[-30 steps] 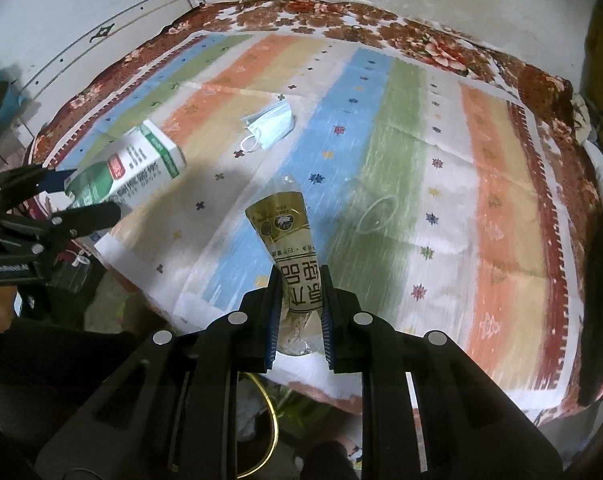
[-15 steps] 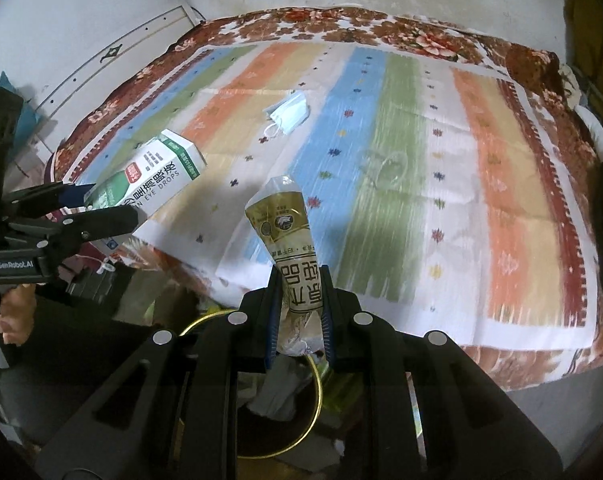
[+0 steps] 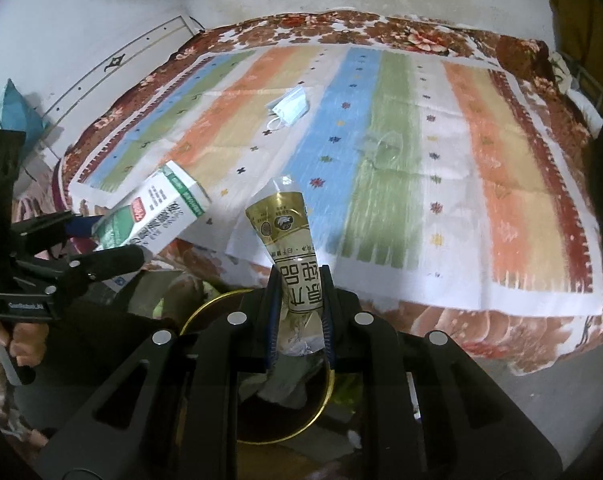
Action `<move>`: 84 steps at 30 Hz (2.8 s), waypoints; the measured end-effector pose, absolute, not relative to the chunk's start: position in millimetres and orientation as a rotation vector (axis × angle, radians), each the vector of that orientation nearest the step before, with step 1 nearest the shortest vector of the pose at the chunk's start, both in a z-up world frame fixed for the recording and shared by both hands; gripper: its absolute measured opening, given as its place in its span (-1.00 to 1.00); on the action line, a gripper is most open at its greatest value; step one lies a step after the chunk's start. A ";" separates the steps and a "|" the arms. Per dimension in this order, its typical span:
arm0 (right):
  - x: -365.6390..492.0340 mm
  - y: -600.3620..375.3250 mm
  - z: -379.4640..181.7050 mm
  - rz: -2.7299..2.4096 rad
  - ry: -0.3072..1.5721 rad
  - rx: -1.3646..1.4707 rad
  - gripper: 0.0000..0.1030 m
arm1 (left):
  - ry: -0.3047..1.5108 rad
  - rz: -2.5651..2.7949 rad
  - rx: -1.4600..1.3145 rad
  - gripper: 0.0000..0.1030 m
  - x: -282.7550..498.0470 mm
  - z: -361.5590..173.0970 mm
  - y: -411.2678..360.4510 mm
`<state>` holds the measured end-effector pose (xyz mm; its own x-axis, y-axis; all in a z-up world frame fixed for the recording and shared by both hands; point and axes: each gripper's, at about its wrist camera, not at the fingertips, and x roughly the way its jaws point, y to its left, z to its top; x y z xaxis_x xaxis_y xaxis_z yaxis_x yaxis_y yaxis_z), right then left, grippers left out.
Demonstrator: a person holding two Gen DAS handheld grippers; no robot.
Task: Collect trash
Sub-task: 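Lift the eye-drop box and snack packet and carry both over the black bin, then open both tools over the black bin to drop box and packet, then move both open tools from the bin toward the blue mask and clear cup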
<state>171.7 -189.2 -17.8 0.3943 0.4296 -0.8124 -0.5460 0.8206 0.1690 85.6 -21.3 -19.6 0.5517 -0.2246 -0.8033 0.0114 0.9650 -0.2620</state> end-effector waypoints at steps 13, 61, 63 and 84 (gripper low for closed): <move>139.6 -197.1 -33.6 0.636 1.006 -0.096 -0.64 | 0.951 -0.178 -0.290 0.40 54.5 -24.6 -23.0; 97.6 -201.8 -94.8 0.643 1.160 0.126 0.00 | 1.047 -0.109 -0.516 0.52 10.5 -71.8 -12.9; 102.7 -203.6 -94.0 0.642 1.165 0.146 0.01 | 1.033 -0.080 -0.451 0.52 14.7 -64.9 -14.5; 156.8 -191.4 -68.2 0.563 1.105 0.078 0.29 | 0.979 0.001 -0.344 0.55 72.9 -30.7 0.4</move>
